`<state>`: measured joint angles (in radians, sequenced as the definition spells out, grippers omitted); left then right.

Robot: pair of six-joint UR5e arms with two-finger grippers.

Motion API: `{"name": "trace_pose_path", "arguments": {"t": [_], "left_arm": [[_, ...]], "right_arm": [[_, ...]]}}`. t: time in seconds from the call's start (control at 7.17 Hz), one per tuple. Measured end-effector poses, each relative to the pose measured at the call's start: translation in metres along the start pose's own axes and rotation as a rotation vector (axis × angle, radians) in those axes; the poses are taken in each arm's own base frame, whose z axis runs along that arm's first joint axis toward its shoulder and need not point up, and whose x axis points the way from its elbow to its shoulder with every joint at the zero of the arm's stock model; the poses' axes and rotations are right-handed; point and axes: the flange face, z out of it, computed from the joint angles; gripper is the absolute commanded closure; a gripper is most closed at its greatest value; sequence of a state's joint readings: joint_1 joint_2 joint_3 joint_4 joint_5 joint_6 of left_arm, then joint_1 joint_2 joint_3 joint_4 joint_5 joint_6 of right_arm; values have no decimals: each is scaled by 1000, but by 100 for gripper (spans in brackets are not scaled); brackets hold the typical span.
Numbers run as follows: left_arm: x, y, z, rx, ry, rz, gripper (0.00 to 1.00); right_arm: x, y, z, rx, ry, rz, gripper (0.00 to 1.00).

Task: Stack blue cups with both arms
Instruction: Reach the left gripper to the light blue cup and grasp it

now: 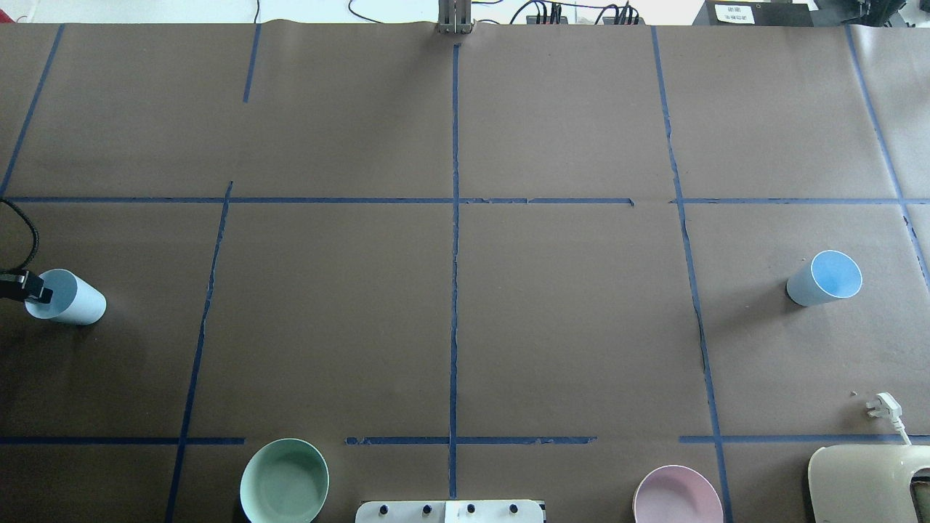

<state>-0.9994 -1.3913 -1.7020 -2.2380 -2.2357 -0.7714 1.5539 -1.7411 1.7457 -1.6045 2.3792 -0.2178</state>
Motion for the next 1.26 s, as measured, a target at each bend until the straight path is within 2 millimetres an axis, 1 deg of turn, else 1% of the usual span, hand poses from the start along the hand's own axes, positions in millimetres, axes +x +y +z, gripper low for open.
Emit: {"name": "trace_pose_path", "arguments": {"t": [0.14,0.28,0.42,0.56,0.7,0.84,0.98,1.12,1.26], "left_arm": [[3,0,-2,1,5,4,100],[9,-1,-7,4,17,10,100],[21,-3,-15,9,28,16,100],[42,-10,-27,10,36,19,100],[72,-25,-41,17,44,28,100],[110,-50,-50,25,56,43,100],[164,-77,-56,21,66,68,100],[230,-96,-58,6,67,106,100],[302,-103,-56,-8,56,130,100]], "right_arm": [[0,0,0,0,0,0,0],[0,0,0,0,0,0,0],[0,0,0,0,0,0,0],[0,0,0,0,0,0,0],[0,0,0,0,0,0,0],[0,0,0,0,0,0,0],[0,0,0,0,-1,1,0],[0,0,0,1,-3,2,0],[0,0,0,1,-4,2,0]]}}
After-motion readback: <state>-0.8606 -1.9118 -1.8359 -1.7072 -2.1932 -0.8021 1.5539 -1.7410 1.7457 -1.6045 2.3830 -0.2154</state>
